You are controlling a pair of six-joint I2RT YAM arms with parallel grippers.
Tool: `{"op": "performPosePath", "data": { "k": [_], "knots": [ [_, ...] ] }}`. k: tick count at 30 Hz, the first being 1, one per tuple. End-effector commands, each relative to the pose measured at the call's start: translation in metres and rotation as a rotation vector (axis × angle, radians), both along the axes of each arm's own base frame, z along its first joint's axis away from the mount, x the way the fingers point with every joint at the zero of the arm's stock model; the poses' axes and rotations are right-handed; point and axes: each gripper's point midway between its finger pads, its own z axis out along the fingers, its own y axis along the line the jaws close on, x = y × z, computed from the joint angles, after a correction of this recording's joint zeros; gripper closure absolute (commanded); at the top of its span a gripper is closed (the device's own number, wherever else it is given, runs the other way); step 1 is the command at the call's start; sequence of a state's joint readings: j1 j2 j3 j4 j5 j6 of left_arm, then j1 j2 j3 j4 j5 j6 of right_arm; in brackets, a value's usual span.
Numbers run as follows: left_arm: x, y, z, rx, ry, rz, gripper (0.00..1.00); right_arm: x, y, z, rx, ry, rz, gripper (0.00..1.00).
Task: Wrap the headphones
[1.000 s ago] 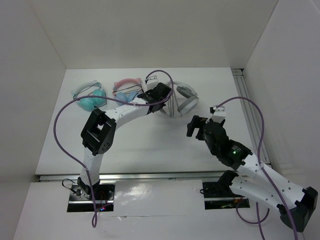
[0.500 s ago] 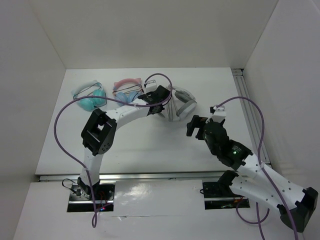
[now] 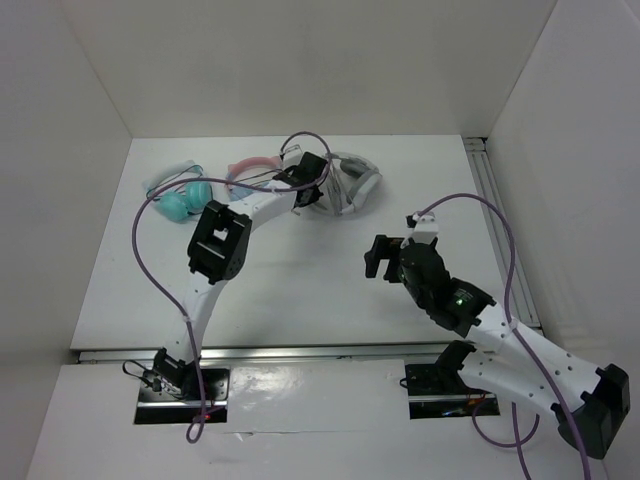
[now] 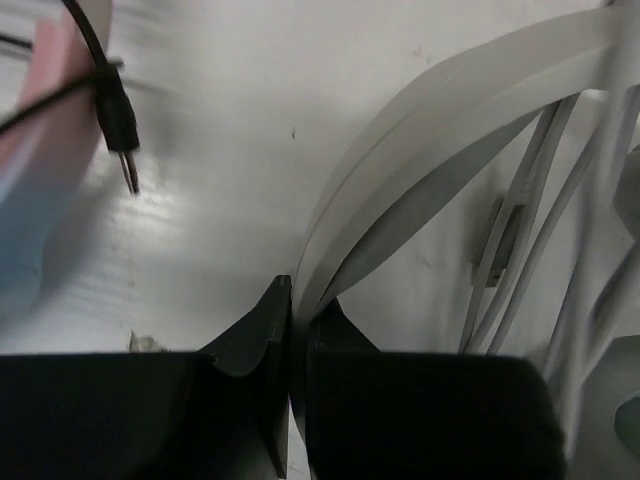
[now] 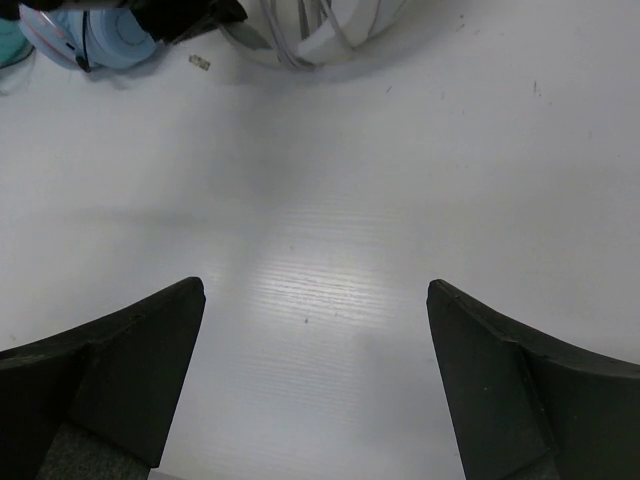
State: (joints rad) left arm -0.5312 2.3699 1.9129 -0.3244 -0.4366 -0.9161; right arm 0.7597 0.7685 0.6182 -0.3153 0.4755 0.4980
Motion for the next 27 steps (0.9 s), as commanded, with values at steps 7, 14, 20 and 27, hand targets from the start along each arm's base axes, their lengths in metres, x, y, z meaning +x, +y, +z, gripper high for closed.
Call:
{"op": "performPosePath", "data": {
  "k": [7,14,20,27],
  "knots": [
    [0.047,-0.005,0.002,-0.170,-0.028,-0.057,0.89,0.005,0.013,-0.002,0.006,-0.018,0.047,0.01],
    [0.038,-0.012,0.010,-0.192,0.003,-0.104,0.63,0.003,0.014,0.006,0.038,-0.036,0.052,0.01],
    [0.008,-0.014,0.016,-0.183,0.072,-0.116,0.27,-0.003,0.014,0.013,0.061,-0.037,0.068,0.01],
    [-0.028,-0.004,0.029,-0.164,0.095,-0.097,0.00,-0.009,0.012,0.021,0.094,-0.043,0.073,0.01]
  ]
}}
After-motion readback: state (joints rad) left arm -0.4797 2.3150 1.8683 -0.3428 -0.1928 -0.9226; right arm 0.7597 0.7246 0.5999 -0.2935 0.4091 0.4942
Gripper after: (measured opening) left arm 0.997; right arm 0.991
